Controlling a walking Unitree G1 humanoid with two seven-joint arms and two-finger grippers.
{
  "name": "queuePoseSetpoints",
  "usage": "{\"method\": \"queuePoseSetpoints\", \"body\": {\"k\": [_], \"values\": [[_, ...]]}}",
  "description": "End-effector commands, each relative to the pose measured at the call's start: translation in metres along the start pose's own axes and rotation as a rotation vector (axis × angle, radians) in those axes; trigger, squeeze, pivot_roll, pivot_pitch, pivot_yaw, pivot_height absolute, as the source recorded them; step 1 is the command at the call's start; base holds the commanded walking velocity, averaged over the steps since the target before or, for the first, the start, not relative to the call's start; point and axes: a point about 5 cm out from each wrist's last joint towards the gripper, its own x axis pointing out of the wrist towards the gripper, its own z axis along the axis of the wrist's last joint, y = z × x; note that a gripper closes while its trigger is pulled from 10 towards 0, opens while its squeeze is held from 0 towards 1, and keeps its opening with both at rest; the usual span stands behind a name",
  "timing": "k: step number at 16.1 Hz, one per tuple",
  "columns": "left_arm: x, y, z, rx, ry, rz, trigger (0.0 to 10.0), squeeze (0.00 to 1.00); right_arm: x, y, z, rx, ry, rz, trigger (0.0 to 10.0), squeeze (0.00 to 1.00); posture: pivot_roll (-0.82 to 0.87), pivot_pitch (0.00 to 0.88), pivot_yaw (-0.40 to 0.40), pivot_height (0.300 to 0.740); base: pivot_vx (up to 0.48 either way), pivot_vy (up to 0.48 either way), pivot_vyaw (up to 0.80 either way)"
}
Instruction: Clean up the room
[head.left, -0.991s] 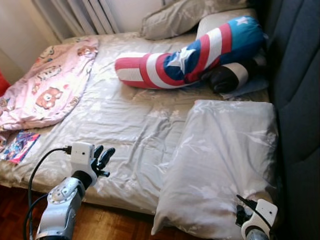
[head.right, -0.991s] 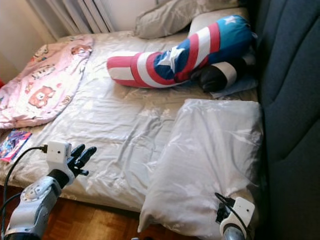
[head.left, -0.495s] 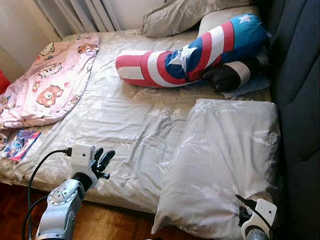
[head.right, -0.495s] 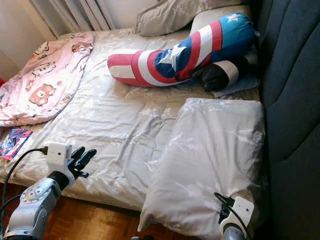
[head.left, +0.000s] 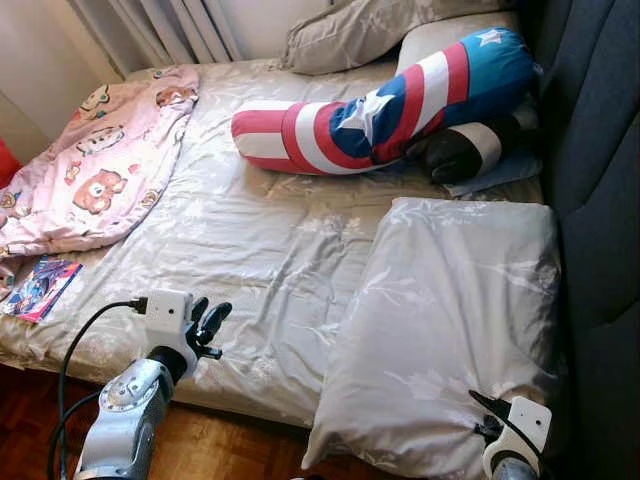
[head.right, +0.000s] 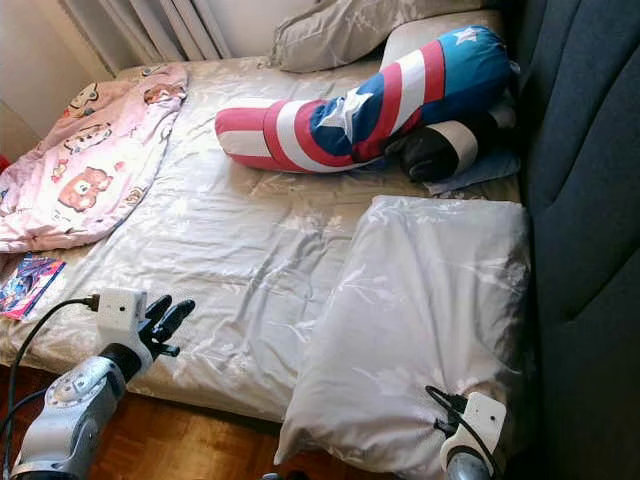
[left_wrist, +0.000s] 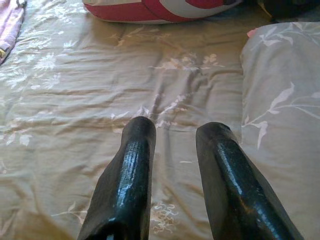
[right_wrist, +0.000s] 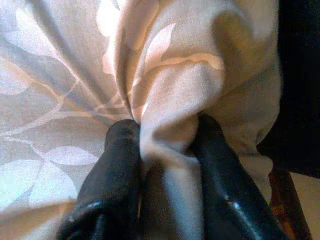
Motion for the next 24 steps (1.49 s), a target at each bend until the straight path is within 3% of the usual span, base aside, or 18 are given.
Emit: {"method": "queuePoseSetpoints", "body": {"k": [1,5,8,11,13,16,17,18,23,24], "values": [[-0.001,0.004,-0.007,0.000,0.026,0.026,10.0,0.00,-0.006,0.001,-0.021,-0.008,0.087,0.002,0.0,0.00,0.09,0.155,0.191,0.740,0.000,0.000,0.00],[0.003,0.000,-0.009,-0.019,0.017,0.034,10.0,0.00,-0.002,-0.011,-0.010,-0.028,0.048,-0.042,0.0,0.00,0.08,0.135,0.178,0.740,0.000,0.000,0.00],[0.007,0.002,-0.009,-0.032,0.003,0.055,10.0,0.00,0.005,-0.028,0.018,-0.078,-0.065,-0.139,0.0,0.00,0.06,0.115,0.161,0.740,0.000,0.000,0.00],[0.013,0.000,-0.010,-0.042,-0.007,0.064,10.0,0.00,0.011,-0.044,0.065,-0.104,-0.234,-0.206,0.0,0.00,0.04,0.096,0.141,0.740,0.000,0.000,0.00],[0.016,-0.002,-0.010,-0.051,-0.015,0.069,10.0,0.00,0.012,-0.053,0.082,-0.101,-0.292,-0.250,0.0,0.00,0.03,0.086,0.128,0.740,0.000,0.000,0.00],[0.021,-0.003,-0.011,-0.061,-0.027,0.074,10.0,0.00,0.013,-0.050,0.094,-0.102,-0.329,-0.228,0.0,0.00,0.02,0.070,0.107,0.740,0.000,0.000,0.00],[0.022,-0.004,-0.013,-0.063,-0.027,0.074,10.0,0.00,0.013,-0.045,0.090,-0.109,-0.317,-0.205,7.3,0.00,0.02,0.066,0.102,0.740,0.000,0.000,0.00],[0.022,-0.005,-0.015,-0.066,-0.020,0.072,10.0,0.00,0.013,-0.040,0.082,-0.104,-0.299,-0.180,10.0,0.00,0.02,0.065,0.100,0.740,0.000,0.000,0.00],[0.024,-0.009,-0.022,-0.082,-0.018,0.077,10.0,0.00,0.011,-0.022,0.062,-0.084,-0.239,-0.082,10.0,0.00,0.01,0.049,0.078,0.740,0.000,0.000,0.00],[0.025,-0.011,-0.023,-0.086,-0.018,0.076,10.0,0.00,0.012,-0.023,0.063,-0.083,-0.235,-0.083,10.0,1.00,0.01,0.046,0.074,0.740,0.000,0.000,0.00]]}}
